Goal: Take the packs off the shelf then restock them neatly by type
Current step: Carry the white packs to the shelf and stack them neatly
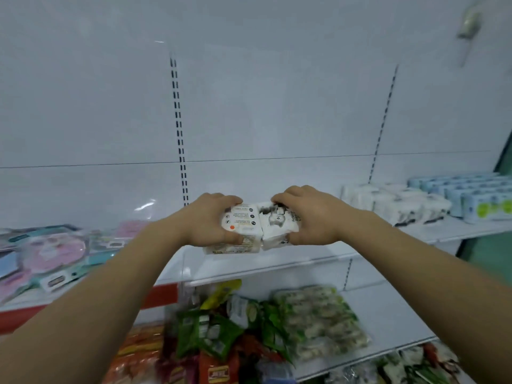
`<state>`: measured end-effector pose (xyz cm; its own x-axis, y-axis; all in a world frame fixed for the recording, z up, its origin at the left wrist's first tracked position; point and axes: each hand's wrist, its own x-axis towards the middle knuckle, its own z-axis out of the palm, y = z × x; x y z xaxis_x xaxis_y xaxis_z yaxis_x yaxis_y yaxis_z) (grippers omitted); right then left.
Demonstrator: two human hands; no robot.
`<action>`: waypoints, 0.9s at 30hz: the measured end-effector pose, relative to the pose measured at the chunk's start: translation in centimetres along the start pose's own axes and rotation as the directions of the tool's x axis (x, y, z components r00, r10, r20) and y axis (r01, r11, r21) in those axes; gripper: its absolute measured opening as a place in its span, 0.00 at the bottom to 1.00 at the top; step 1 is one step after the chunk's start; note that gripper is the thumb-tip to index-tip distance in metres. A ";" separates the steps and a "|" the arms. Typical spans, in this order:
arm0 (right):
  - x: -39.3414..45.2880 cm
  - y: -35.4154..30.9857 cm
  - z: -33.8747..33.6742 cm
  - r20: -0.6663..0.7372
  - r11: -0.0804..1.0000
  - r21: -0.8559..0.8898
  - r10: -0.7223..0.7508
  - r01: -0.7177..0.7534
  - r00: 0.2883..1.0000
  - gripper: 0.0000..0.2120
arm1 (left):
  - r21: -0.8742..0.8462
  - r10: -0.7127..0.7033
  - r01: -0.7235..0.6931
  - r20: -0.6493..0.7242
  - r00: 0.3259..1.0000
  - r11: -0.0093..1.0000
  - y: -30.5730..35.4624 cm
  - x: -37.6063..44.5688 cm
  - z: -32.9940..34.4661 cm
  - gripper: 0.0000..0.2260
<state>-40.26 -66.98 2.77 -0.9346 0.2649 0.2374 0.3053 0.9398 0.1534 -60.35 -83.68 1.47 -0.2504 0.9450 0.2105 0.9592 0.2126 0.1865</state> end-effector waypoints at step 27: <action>-14.1 36.8 1.3 -0.010 0.945 -0.047 0.323 -0.324 0.946 0.41 | -0.021 0.253 -0.254 -0.050 0.966 0.967 28.0 30.4 10.5 0.38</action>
<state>-16.10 -35.79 3.80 -0.7837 0.5523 0.2841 0.5995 0.7923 0.1133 -39.73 -46.42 3.04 -0.0063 0.9545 0.2981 0.9883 -0.0395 0.1473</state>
